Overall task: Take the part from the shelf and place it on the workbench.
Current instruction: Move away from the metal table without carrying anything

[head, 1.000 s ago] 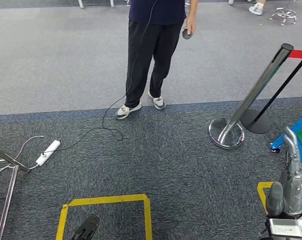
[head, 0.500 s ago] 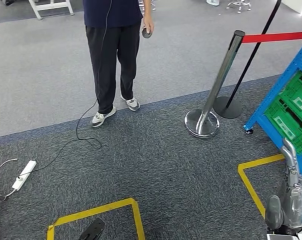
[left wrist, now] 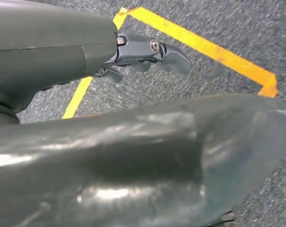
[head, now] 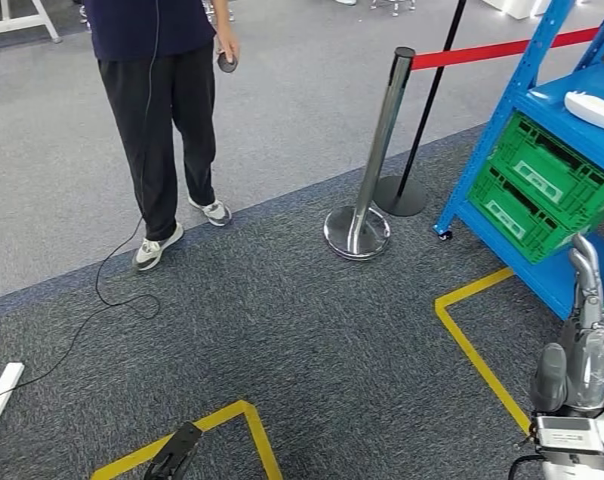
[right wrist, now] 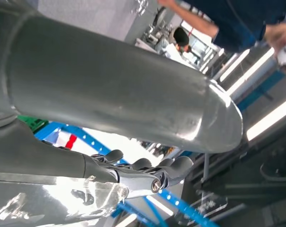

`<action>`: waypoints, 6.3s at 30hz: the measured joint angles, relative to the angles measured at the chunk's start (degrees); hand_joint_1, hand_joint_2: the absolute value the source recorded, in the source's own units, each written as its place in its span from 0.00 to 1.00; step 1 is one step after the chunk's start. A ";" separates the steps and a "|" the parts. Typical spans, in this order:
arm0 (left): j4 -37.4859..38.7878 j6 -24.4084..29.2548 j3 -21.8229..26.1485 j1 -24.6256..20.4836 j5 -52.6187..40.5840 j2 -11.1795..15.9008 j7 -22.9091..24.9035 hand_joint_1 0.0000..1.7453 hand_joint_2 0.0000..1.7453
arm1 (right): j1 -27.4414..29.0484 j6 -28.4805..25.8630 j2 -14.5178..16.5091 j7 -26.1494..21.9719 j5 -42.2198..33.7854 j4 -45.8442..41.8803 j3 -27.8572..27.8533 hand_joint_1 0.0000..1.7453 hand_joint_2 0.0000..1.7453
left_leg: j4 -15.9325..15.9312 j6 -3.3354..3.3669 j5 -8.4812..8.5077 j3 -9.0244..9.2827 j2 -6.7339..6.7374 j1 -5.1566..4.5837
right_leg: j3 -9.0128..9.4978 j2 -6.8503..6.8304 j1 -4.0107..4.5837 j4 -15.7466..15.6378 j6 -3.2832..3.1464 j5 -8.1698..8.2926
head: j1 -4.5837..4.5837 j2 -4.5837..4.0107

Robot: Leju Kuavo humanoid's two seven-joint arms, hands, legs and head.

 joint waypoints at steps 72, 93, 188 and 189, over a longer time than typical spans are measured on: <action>0.02 0.63 1.76 1.64 -0.61 0.86 0.68 0.00 0.00 | 0.43 1.54 -0.81 0.93 -1.21 2.31 1.12 0.00 0.00 | 14.42 -3.21 -6.59 -7.46 -4.11 0.51 | 2.53 3.47 -0.33 -4.54 -2.77 0.68 | -1.07 0.00; 0.02 0.67 1.82 1.54 -0.95 0.99 0.68 0.00 0.00 | 0.76 1.15 -0.81 0.93 -1.19 2.30 1.28 0.00 0.00 | -0.12 -1.45 1.76 -1.83 -5.49 0.32 | 3.23 5.11 -0.15 -5.76 -0.98 1.10 | -1.20 0.00; 0.02 0.32 1.86 1.21 -2.08 1.32 -0.28 0.00 0.00 | 1.56 0.83 -0.79 0.78 -1.85 1.84 1.47 0.00 0.00 | 0.06 -1.40 1.66 -1.76 -5.21 0.02 | 2.28 4.68 -0.20 -4.85 -1.02 1.33 | -2.31 0.00; 0.02 0.32 1.86 1.22 -2.08 1.32 -0.29 0.00 0.00 | 1.57 0.83 -0.79 0.78 -1.85 1.84 1.47 0.00 0.00 | 0.06 -1.40 1.66 -1.76 -5.21 0.02 | 2.28 4.68 -0.20 -4.85 -1.02 1.33 | -2.31 0.00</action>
